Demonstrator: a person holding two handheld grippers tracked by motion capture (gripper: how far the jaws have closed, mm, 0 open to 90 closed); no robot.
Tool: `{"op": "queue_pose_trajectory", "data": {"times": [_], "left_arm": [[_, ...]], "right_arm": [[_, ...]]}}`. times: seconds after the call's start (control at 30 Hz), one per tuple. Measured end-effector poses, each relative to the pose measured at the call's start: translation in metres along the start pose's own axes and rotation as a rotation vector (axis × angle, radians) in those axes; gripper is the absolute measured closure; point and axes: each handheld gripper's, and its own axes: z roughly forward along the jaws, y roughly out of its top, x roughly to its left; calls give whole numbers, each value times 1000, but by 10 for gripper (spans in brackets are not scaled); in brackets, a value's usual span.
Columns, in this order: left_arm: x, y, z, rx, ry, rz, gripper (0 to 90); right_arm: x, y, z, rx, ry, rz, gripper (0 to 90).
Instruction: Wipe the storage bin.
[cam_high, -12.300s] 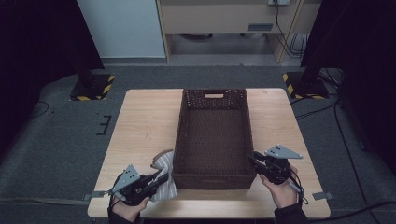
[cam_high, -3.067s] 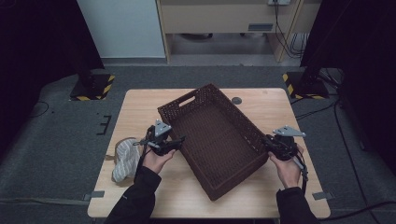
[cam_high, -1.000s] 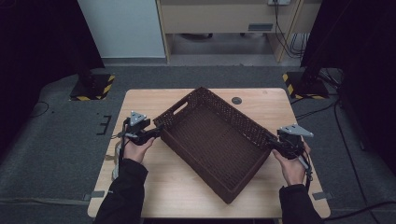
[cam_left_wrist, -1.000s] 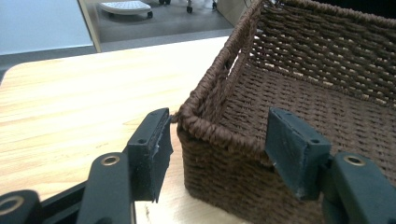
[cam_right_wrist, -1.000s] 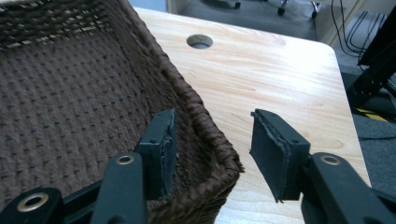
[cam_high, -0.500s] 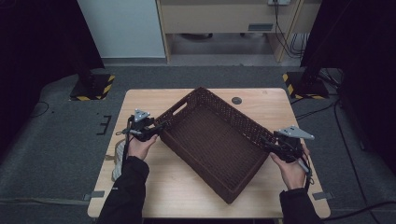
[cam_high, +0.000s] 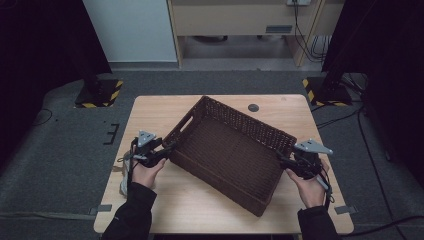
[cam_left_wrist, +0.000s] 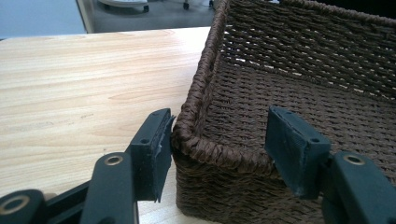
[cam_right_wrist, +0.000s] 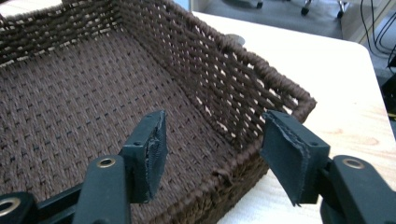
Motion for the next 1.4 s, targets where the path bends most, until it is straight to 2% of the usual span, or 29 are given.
{"op": "queue_pose_trajectory", "data": {"times": [0.1,0.17,0.2,0.3,0.4,0.5,0.57,0.63,0.73,0.87,1.07,1.27,1.4], "left_arm": [[2,2,0,6,-9,12,402],[3,4,0,-20,7,34,429],[4,5,0,-32,7,30,429],[5,9,2,-32,8,40,428],[7,8,6,-13,13,54,442],[10,5,8,17,-5,38,536],[12,4,8,35,-2,26,594],[13,2,7,35,-26,10,651],[9,2,4,37,-24,30,707],[4,0,-2,55,-29,52,708],[0,-7,-11,46,-49,39,705],[-8,-11,-20,53,-56,50,694],[-7,-10,-22,44,-76,49,641]], "right_arm": [[0,-3,1,8,-8,-3,427],[0,-3,1,11,-14,-6,451],[-1,-3,1,9,-19,-7,469],[-2,-4,3,5,-41,-28,515],[-4,-5,9,12,-56,-27,523],[-6,-3,14,12,-65,-27,539],[-7,-1,16,10,-69,-23,545],[-9,0,18,6,-67,-22,533],[-7,0,16,7,-58,-13,484],[-6,-2,7,-2,-38,-6,454],[-1,-8,2,24,-19,-5,444],[1,-13,7,61,-24,-18,509],[-2,-14,10,69,-22,-15,538]]}}
